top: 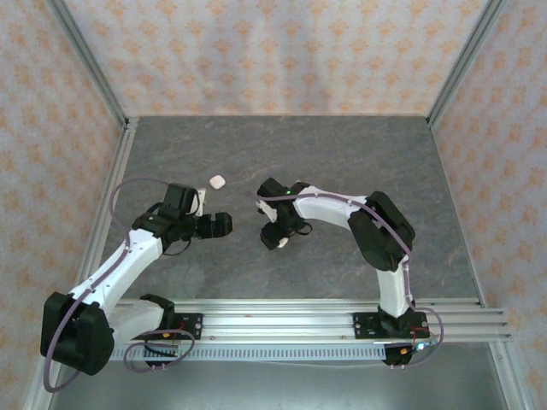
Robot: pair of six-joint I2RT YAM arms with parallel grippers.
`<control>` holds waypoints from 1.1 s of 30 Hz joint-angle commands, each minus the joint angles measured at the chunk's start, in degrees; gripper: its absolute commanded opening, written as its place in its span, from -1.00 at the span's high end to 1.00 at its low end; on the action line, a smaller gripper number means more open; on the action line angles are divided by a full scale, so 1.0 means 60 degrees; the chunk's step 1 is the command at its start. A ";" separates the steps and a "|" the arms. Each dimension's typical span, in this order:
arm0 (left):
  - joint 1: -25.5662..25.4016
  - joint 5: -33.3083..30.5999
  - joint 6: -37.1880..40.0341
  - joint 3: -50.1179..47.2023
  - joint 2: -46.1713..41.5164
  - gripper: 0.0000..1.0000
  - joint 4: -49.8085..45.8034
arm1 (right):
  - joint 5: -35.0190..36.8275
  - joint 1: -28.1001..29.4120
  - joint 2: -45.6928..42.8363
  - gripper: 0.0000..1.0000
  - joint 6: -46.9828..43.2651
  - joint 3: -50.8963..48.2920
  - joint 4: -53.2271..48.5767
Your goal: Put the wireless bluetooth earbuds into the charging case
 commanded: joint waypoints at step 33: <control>-0.0129 0.4983 0.0889 0.1931 -0.1054 -0.45 -0.0303 | 0.1055 0.1249 -0.5913 0.36 -0.3217 -0.1800 0.3026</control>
